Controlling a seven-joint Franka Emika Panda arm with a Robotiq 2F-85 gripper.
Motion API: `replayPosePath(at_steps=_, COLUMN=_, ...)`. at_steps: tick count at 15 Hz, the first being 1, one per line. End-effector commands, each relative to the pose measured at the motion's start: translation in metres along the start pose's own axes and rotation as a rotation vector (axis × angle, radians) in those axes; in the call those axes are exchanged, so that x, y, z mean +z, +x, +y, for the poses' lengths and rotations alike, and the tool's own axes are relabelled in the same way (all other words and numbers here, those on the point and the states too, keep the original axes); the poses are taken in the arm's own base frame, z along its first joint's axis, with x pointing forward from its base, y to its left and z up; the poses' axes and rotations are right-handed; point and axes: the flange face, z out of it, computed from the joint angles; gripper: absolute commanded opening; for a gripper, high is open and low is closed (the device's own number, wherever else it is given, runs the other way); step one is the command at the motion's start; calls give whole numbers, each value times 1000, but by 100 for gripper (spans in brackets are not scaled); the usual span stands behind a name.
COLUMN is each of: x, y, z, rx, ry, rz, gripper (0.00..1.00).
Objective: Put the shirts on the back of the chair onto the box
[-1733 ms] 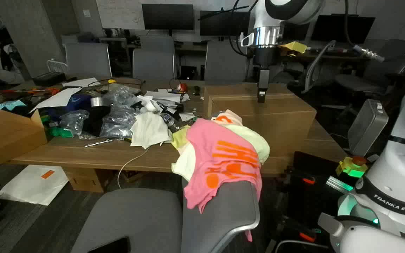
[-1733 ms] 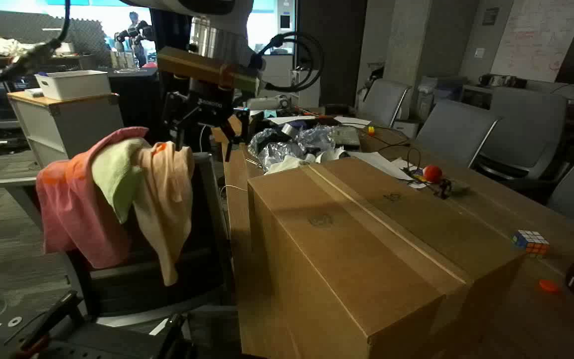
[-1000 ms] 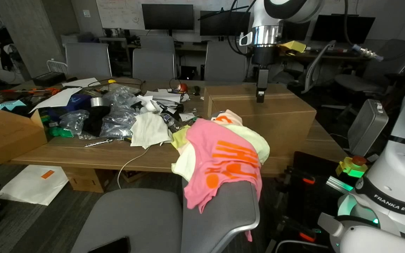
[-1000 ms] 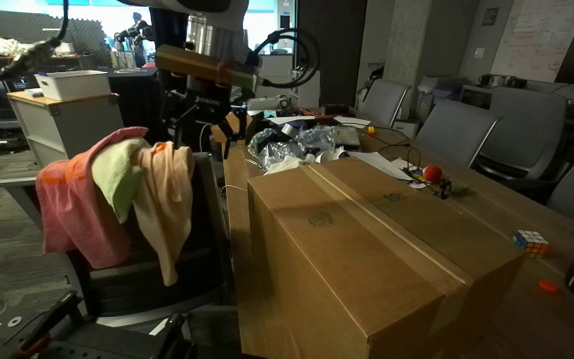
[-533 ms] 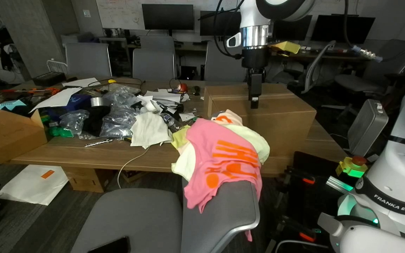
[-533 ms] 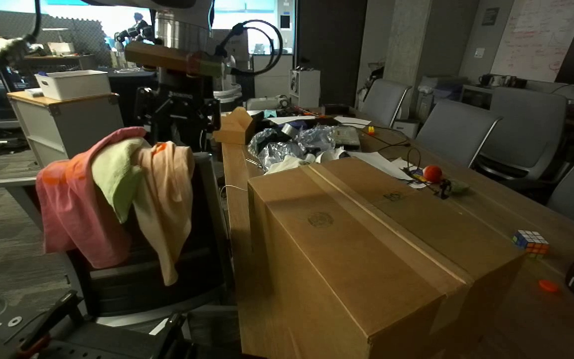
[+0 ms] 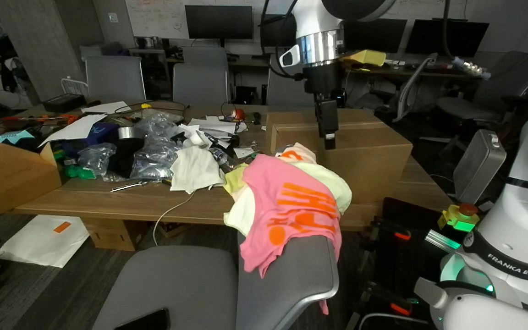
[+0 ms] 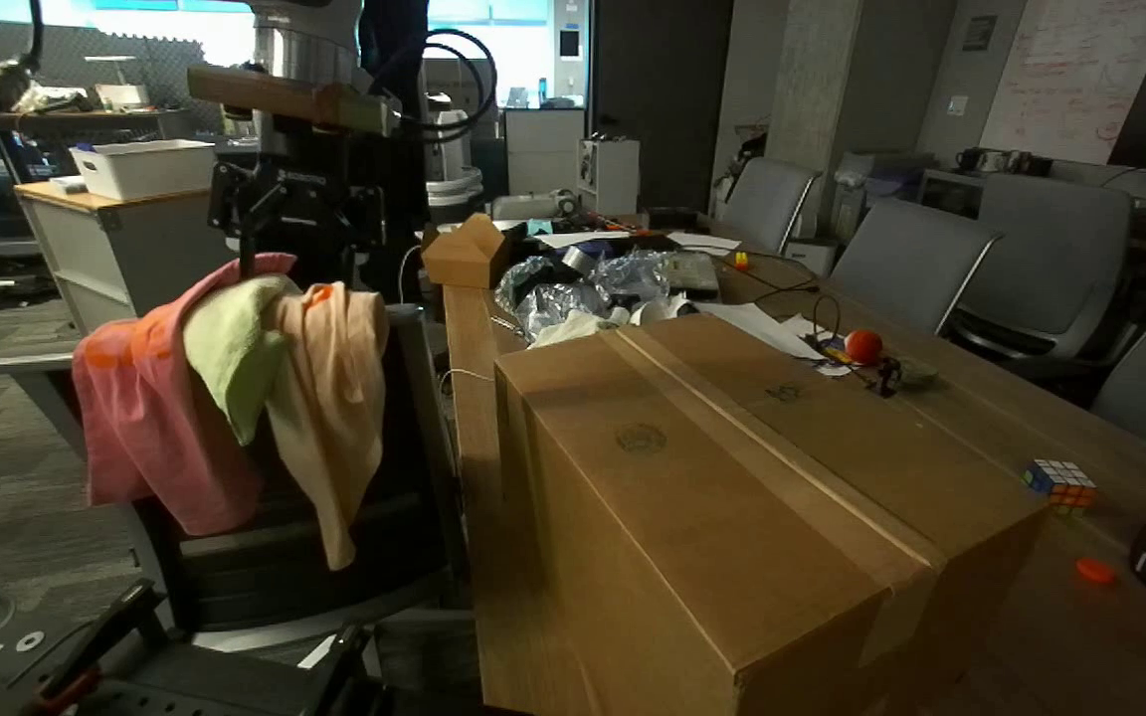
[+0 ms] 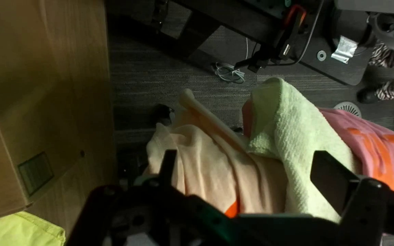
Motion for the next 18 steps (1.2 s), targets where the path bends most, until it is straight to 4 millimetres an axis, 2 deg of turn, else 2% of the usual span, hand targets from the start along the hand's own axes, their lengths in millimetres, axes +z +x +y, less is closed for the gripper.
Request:
replayPosePath(at_steps=1, x=-8, y=20, z=-10, rx=7, ry=49, rz=-15, gripper=100)
replayPosePath(at_steps=3, x=-6, y=32, z=-16, rx=9, ry=78, rz=-4, gripper=100)
replayPosePath(at_steps=7, x=2, y=65, z=-43, rx=-1, ry=139, rz=11, gripper=100)
replayPosePath(at_steps=13, x=15, y=111, z=-81, rx=46, ry=117, rz=0, gripper=100)
replayPosePath(at_steps=18, x=22, y=127, z=-88, rx=100, ry=100, rz=-31, gripper=100)
